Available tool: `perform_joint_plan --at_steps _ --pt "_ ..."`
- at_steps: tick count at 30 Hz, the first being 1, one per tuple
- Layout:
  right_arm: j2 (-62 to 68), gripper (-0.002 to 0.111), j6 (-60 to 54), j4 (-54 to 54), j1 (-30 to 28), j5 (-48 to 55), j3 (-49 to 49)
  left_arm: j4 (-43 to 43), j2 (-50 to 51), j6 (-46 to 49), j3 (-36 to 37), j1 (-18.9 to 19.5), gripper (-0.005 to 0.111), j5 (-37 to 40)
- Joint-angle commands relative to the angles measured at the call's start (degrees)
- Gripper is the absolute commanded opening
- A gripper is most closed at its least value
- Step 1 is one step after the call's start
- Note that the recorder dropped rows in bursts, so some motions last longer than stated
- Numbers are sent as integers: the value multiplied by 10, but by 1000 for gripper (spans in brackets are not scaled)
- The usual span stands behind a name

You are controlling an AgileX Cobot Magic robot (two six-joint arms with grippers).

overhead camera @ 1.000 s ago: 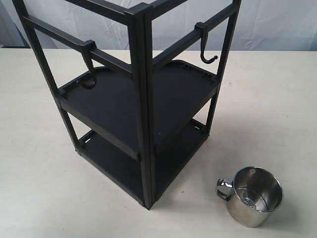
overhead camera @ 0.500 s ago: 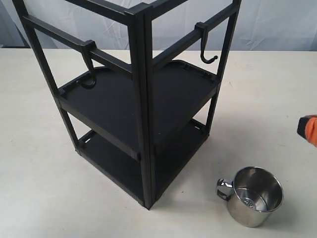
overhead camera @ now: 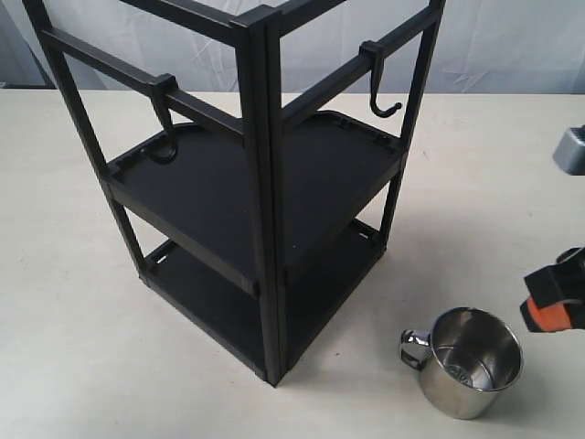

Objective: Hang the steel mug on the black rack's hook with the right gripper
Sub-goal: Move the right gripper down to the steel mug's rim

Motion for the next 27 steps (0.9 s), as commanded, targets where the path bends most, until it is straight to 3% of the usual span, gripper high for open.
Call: perform_joint_plan --at_steps 1,3,20,22,25,27 --pt "55 45 -3 -31 25 -33 3 1 -3 -1 0 -3 1 -3" --pt "75 49 -3 -41 28 -41 3 1 -3 -1 0 -3 1 -3" --pt "278 47 6 -69 28 -139 3 1 -3 -1 0 -3 1 -3" --pt "303 34 6 -57 28 -143 3 1 -3 -1 0 -3 1 -3" --pt "320 0 4 -47 28 -141 3 1 -3 -1 0 -3 1 -3" --pt "319 -1 1 -42 28 -131 3 1 -3 -1 0 -3 1 -3"
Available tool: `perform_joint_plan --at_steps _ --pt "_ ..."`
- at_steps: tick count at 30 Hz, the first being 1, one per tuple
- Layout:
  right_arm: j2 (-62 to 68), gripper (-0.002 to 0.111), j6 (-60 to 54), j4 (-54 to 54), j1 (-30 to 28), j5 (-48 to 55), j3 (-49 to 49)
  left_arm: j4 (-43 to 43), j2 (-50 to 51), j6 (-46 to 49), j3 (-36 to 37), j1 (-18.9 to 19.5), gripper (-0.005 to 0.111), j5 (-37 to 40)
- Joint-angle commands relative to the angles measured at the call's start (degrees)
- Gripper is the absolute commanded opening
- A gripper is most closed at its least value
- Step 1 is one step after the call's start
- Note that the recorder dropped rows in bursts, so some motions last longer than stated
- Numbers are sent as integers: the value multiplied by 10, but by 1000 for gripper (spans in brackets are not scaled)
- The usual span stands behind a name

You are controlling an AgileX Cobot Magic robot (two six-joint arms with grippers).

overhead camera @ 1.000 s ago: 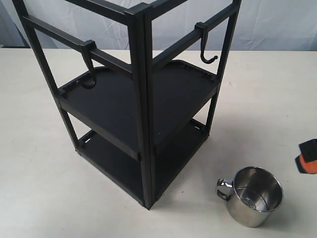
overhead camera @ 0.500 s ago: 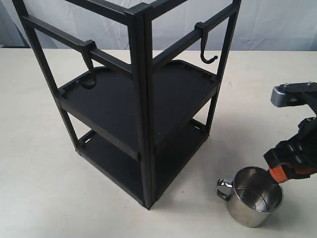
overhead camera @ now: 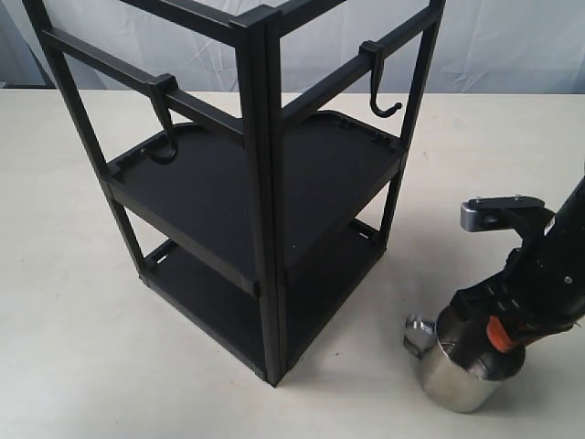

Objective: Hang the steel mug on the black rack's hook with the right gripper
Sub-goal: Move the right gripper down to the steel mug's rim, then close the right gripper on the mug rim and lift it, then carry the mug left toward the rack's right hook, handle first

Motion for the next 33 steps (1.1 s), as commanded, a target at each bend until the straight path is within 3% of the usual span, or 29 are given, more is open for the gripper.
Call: perform_joint_plan --at_steps 1,14,23,33 --pt "2 -1 -5 13 1 6 3 1 -3 -1 0 -3 1 -3" --pt "-235 -1 -19 55 -15 75 2 1 -3 -1 0 -3 1 -3" --pt "-461 -1 0 86 -17 -178 10 1 -3 -1 0 -3 1 -3" --pt "-518 -1 -63 104 -1 -321 131 1 -3 -1 0 -3 1 -3"
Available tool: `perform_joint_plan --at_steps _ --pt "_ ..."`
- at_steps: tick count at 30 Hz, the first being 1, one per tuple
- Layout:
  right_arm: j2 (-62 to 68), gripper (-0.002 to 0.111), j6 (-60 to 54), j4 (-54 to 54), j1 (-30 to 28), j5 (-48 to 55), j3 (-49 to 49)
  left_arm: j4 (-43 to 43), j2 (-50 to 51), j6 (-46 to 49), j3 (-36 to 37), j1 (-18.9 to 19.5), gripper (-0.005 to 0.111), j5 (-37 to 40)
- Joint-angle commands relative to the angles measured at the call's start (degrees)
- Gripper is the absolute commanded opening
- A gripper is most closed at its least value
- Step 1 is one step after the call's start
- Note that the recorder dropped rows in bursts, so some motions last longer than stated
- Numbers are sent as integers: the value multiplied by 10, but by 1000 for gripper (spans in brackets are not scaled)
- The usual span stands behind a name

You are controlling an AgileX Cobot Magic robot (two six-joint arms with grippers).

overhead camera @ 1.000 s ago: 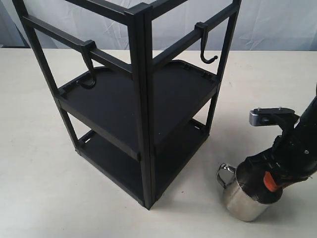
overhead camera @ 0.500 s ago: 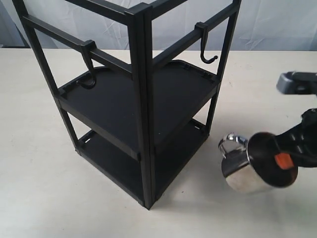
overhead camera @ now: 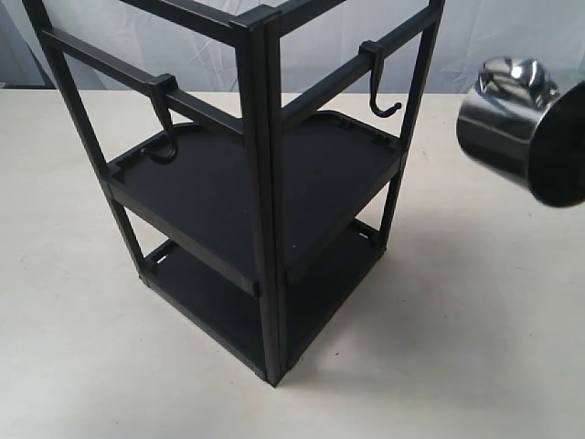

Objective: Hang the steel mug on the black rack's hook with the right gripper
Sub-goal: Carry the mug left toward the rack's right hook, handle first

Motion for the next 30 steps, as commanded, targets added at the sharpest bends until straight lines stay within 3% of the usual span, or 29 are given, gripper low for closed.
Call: perform_joint_plan --at_steps 1,12,17,20,24,30 --pt "-10 -1 -36 19 21 -76 53 1 -3 -1 0 -3 1 -3" --pt "-13 -1 -86 23 139 -245 89 1 -3 -1 0 -3 1 -3" --pt "-5 -1 -85 33 142 -338 111 1 -3 -1 0 -3 1 -3" --pt "5 -1 -84 70 146 -277 111 1 -3 -1 0 -3 1 -3" --pt "6 -1 -80 112 146 -305 111 1 -3 -1 0 -3 1 -3" --pt "6 -1 -28 120 145 -110 86 1 -3 -1 0 -3 1 -3"
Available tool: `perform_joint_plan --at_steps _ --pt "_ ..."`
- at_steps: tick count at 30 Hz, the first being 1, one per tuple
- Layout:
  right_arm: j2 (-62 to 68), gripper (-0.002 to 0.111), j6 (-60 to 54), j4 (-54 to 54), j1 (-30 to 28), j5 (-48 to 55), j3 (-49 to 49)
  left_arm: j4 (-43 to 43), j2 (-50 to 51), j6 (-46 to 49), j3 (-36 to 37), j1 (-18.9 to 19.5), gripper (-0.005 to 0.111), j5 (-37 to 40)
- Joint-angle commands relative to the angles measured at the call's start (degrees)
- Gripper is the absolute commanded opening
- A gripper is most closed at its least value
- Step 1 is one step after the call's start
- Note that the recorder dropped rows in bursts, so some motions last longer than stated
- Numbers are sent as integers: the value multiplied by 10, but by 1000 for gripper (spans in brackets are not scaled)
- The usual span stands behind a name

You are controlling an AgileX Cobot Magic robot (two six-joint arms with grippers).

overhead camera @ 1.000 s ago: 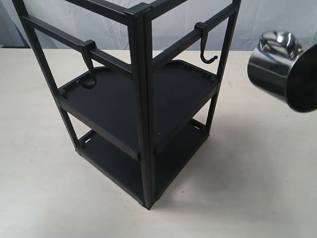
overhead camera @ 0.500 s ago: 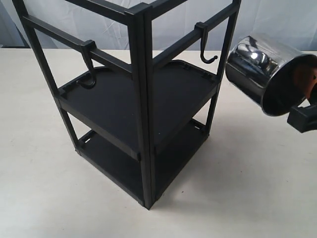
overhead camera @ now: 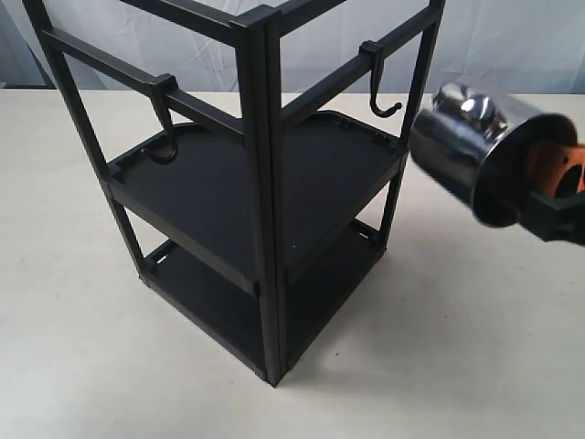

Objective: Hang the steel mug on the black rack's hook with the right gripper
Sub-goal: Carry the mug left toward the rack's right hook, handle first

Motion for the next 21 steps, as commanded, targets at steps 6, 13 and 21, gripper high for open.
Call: perform_joint_plan --at_steps 6,13,21 --pt "37 -1 103 -30 0 275 -114 1 -3 -1 0 -3 1 -3" --pt "130 -1 256 -185 0 481 -245 1 -3 -1 0 -3 1 -3" --pt "159 -1 174 -168 -56 545 -323 0 -3 -1 0 -3 1 -3"
